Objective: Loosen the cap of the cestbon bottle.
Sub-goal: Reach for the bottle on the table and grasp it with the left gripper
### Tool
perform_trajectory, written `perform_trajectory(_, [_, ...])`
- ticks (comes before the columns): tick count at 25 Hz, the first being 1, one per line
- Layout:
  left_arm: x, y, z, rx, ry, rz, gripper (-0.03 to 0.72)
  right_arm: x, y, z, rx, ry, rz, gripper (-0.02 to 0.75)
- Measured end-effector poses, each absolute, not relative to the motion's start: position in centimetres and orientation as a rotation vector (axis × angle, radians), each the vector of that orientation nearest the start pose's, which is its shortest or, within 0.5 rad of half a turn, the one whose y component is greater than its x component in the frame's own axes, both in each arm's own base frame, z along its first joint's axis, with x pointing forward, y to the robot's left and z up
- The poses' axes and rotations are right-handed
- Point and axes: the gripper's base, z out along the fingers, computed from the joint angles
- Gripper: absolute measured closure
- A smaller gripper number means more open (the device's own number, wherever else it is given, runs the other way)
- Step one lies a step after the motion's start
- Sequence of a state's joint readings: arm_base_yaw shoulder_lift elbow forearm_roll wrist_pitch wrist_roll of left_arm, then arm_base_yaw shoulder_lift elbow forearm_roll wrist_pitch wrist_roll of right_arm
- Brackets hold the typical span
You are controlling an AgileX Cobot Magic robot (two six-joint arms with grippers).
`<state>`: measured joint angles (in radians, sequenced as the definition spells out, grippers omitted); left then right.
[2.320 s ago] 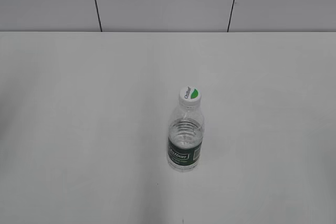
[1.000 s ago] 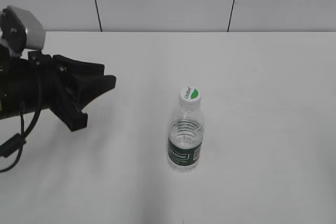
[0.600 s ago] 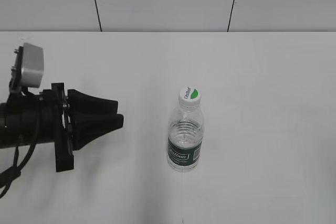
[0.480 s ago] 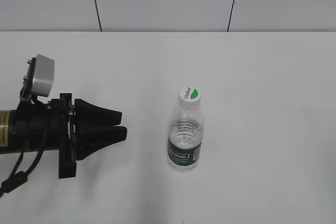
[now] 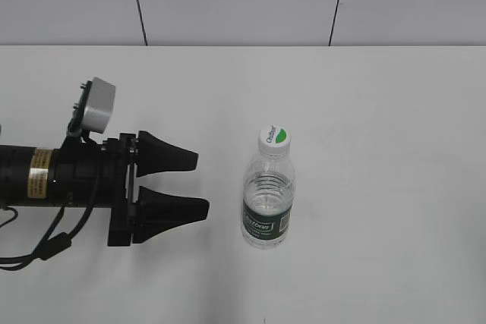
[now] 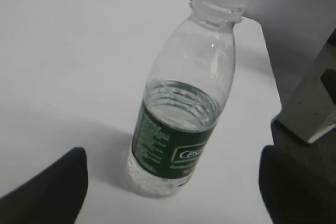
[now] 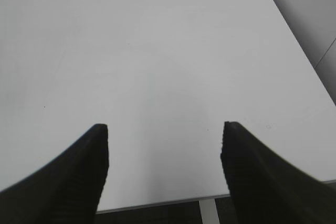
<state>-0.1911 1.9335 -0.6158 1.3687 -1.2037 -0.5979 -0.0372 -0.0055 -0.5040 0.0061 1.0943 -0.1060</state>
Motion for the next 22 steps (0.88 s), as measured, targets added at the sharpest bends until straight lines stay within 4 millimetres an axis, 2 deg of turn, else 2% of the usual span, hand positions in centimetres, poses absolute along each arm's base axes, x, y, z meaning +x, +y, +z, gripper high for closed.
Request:
perform_trajectory(16, [27.5, -18.3, 9.4, 1.282, 1.614, -1.256, 0.097, -0.8, 0.1, 27.6, -0.072, 2.068, -0.081, 0.220])
perform_trajectory(22, [27.9, -19.6, 9.5, 1.317, 1.592, -1.282, 0.103, -0.8, 0.1, 27.6, -0.072, 2.068, -0.081, 0.220])
